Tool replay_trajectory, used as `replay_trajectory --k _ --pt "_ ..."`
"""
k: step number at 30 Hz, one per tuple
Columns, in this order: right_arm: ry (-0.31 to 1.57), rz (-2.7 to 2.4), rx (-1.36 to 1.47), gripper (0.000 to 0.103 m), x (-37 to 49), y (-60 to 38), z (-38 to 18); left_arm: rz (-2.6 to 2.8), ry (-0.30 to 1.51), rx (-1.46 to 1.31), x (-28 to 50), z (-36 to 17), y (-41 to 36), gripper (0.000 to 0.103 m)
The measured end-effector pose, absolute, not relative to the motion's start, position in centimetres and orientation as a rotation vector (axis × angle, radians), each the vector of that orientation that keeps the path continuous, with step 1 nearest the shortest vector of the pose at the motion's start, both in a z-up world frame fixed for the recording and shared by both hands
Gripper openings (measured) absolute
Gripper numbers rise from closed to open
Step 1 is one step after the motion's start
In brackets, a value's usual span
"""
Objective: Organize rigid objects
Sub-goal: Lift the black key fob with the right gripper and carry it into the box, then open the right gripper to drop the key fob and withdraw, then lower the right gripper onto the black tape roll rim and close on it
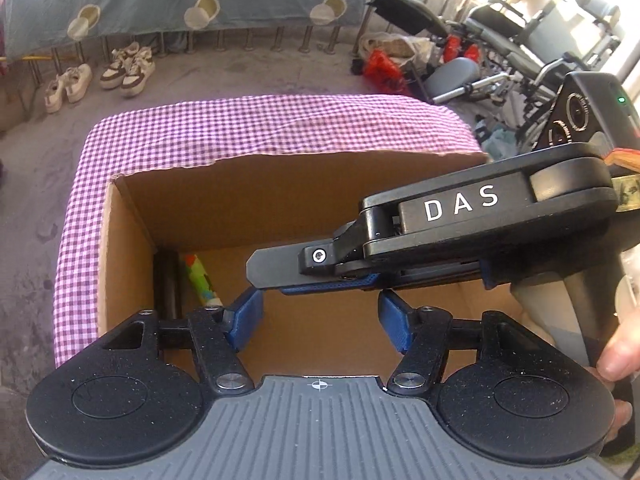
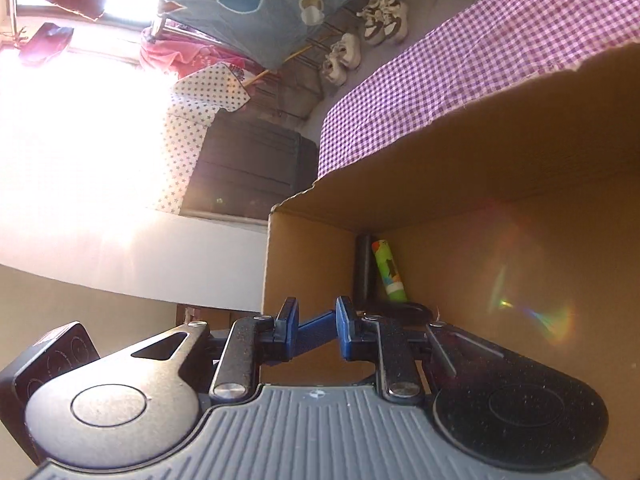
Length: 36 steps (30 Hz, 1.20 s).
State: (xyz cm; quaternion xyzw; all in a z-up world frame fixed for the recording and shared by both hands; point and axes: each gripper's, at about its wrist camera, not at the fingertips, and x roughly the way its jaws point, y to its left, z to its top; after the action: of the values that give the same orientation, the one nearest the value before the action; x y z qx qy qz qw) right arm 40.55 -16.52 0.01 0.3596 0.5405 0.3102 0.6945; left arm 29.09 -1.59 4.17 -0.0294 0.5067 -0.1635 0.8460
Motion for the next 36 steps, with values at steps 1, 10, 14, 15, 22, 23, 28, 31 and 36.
replay_trajectory --k 1,10,14,15,22,23,28,31,36 --pt "1.207 0.69 0.801 0.022 40.7 -16.4 0.0 -0.332 1.073 -0.06 29.4 3.9 -1.5 0.063" --pt "1.113 0.699 0.741 0.023 38.3 -18.5 3.2 -0.328 1.042 -0.076 27.9 5.6 0.0 0.064" --pt "1.043 0.702 0.731 0.023 35.3 -20.7 6.1 -0.34 1.001 -0.084 26.3 7.5 0.2 0.066" --pt "1.017 0.706 0.729 0.023 34.1 -21.5 7.1 -0.346 0.986 -0.085 25.6 8.2 0.3 0.066" --pt "0.859 0.694 0.671 0.029 24.0 -26.1 11.3 -0.406 0.869 -0.096 19.3 12.0 1.5 0.073" --pt "0.844 0.682 0.663 0.037 22.5 -26.6 11.3 -0.418 0.858 -0.097 18.1 12.2 1.6 0.074" --pt "0.791 0.582 0.619 0.049 15.2 -28.3 9.5 -0.451 0.851 -0.098 13.0 10.8 1.6 0.076" --pt "0.802 0.52 0.644 0.049 12.3 -28.6 6.7 -0.458 0.869 -0.092 10.5 8.6 1.5 0.076" --pt "0.86 0.43 0.654 0.05 9.6 -27.5 2.2 -0.458 0.91 -0.082 7.6 4.3 0.8 0.077"
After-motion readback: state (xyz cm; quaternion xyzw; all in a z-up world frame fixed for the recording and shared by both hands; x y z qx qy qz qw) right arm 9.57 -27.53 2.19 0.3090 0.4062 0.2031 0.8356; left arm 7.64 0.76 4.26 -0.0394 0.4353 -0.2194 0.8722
